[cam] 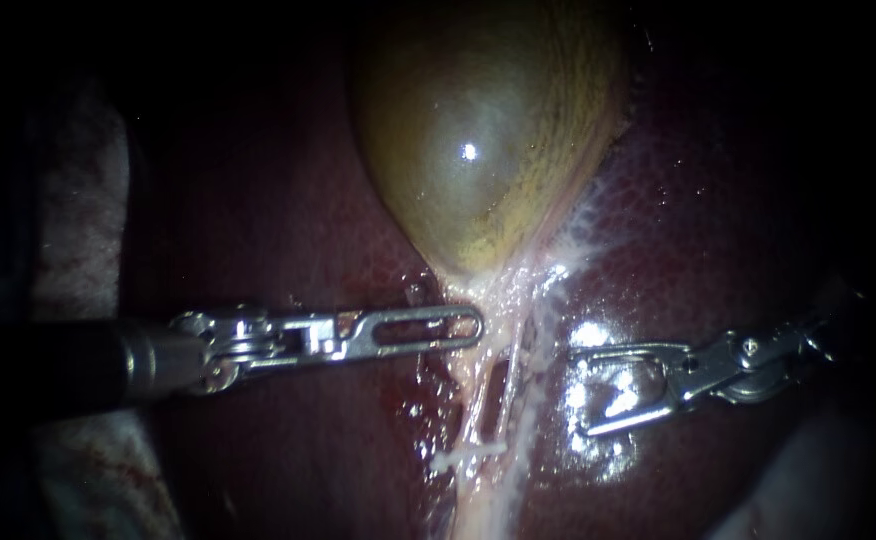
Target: Going back first clip left tube
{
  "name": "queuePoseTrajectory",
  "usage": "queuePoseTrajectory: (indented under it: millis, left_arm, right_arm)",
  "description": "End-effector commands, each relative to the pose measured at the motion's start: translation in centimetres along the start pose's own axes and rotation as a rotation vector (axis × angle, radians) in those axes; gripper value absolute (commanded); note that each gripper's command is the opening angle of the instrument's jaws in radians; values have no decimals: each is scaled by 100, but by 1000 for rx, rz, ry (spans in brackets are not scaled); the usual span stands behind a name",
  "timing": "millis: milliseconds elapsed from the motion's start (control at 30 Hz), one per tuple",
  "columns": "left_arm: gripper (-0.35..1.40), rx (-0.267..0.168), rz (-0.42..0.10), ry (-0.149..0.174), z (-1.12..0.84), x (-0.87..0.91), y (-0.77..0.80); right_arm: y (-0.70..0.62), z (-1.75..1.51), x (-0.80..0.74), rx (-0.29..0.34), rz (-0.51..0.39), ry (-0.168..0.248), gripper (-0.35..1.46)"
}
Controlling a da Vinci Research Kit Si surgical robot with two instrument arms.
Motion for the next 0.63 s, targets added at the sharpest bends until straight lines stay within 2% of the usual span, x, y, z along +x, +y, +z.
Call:
queuePoseTrajectory:
  millis: [33, 633]
  left_arm:
    - [-35, 0, 0, 0, 0, 0, 0]
    - [-35, 0, -1, 0, -1, -1, 2]
  right_arm:
    - [0, 0, 0, 0, 0, 0, 59]
    - [0, 0, 0, 0, 0, 0, 59]
